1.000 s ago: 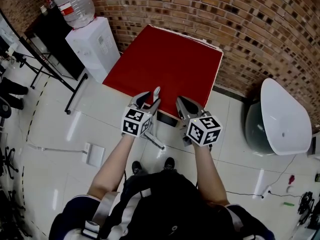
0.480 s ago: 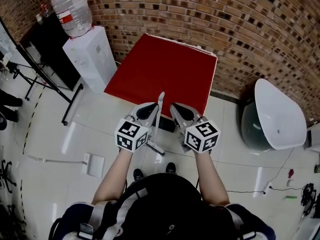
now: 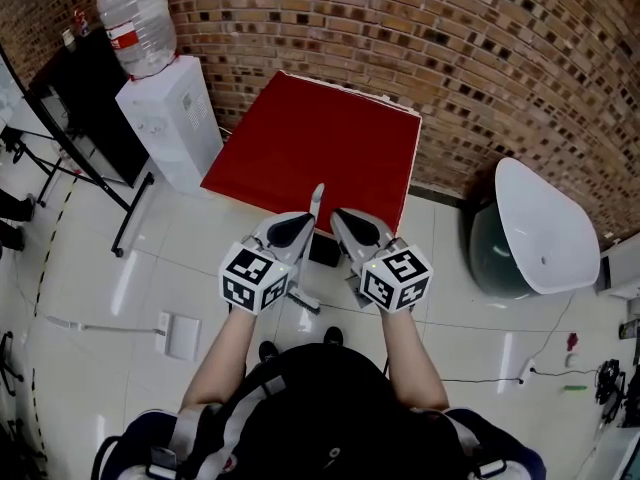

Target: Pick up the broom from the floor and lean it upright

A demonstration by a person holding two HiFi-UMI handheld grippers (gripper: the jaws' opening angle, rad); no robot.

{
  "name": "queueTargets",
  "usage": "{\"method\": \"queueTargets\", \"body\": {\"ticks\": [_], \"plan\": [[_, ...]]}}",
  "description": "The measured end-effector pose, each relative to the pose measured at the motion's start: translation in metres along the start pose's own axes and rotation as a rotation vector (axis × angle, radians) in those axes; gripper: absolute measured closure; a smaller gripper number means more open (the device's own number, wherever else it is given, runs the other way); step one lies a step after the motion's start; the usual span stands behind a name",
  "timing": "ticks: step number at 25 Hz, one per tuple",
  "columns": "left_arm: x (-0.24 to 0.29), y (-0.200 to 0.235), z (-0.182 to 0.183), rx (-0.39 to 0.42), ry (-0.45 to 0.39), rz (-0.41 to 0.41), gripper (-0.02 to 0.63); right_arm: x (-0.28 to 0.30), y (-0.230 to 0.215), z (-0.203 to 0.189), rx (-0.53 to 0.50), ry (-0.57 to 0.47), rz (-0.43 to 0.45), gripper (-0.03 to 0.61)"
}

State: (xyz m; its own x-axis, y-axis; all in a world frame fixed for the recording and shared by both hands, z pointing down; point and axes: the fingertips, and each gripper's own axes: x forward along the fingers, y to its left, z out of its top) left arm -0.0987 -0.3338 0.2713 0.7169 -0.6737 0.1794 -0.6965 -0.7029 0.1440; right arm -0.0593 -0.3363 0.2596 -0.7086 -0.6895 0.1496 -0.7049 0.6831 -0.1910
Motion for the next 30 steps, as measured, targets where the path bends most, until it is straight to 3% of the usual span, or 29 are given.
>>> {"method": "queueTargets", "body": {"ticks": [30], "plan": [[-0.0024, -0.0032, 0.0001, -0.006, 0.028, -0.006, 0.612, -0.0038, 0.0024, 0.0103, -0.016, -0.021, 0.008, 0.574]]}}
